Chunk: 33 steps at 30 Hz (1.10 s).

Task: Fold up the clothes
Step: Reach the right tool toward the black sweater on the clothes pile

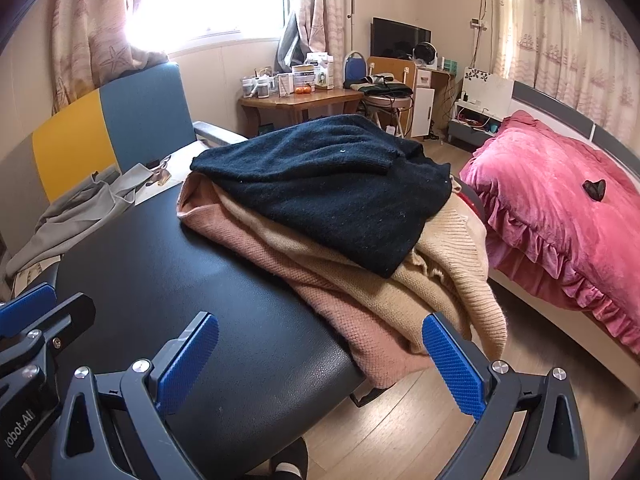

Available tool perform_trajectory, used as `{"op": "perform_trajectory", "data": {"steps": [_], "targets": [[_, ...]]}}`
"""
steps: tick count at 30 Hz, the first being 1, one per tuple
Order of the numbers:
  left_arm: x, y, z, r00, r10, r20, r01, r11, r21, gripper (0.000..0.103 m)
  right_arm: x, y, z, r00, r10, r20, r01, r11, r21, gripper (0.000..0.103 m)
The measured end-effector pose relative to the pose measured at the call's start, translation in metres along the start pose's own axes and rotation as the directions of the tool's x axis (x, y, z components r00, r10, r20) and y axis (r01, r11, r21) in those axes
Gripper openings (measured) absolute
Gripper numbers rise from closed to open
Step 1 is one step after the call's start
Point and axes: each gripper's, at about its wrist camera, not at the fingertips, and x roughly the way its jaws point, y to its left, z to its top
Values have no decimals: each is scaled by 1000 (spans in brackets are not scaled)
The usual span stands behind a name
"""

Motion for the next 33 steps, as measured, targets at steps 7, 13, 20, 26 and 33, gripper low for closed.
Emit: {"op": "perform_trajectory", "data": {"steps": [7, 13, 20, 26, 33], "targets": [[33, 26, -26, 982, -160, -98, 152, 985, -87, 52, 5, 6, -7, 1000, 17, -10, -17, 1000, 0, 103], [61, 82, -92, 969, -94, -229, 51, 981, -187, 50, 14, -14, -25, 951, 308, -36, -303, 947, 111, 89], [54, 145, -150, 974, -47, -223, -16, 963, -269, 51, 44, -26, -9, 832, 555, -13, -534, 807, 251, 62], [49, 149, -159, 978, 16, -209, -60, 977, -203, 56, 63, -14, 55, 930, 367, 16, -365, 918, 157, 91], [52, 144, -159, 981, -1, -195, -28, 989, -147, 81, 126, -55, 126, 975, 220, 44, -222, 917, 332, 93]]}}
